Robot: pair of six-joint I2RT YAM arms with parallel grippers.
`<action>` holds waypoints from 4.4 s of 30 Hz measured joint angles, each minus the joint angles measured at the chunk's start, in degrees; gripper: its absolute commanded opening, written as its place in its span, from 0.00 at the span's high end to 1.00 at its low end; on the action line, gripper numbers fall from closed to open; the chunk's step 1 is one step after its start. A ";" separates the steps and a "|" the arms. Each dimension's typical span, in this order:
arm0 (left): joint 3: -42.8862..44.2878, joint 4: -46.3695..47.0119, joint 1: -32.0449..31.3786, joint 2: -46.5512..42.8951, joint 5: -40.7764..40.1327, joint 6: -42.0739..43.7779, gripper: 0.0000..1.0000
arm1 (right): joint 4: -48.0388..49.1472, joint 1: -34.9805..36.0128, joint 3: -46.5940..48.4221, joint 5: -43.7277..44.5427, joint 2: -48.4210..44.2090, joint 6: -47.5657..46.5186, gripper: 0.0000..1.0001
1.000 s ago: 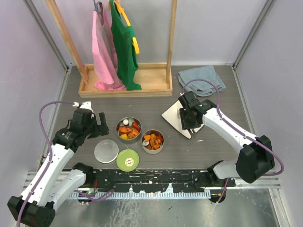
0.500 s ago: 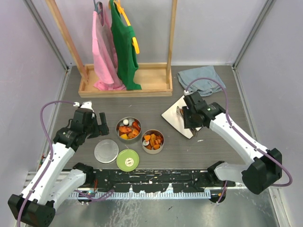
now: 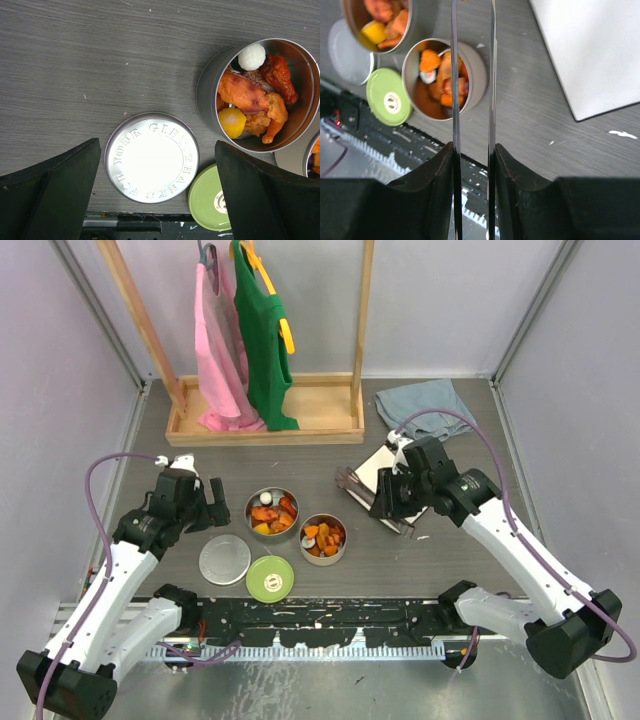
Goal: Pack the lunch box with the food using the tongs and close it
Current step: Place the fake food in the packing box, then place the clamp at the center of the board.
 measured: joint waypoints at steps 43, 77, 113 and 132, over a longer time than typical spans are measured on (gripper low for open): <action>0.00 -0.04 0.00 0.00 0.04 0.00 0.02 | -9.44 27.43 2.38 4.42 4.04 1.29 0.62; 0.00 -0.11 0.00 0.22 0.02 0.00 0.02 | -10.12 27.82 3.48 6.54 3.39 1.11 0.55; 0.00 -0.13 0.00 0.22 0.04 0.00 0.02 | -3.26 1.46 -8.96 35.85 -13.11 11.78 0.53; 0.00 -0.11 0.00 0.22 0.04 0.00 0.02 | 11.69 -28.44 -26.14 34.40 -11.91 17.05 0.52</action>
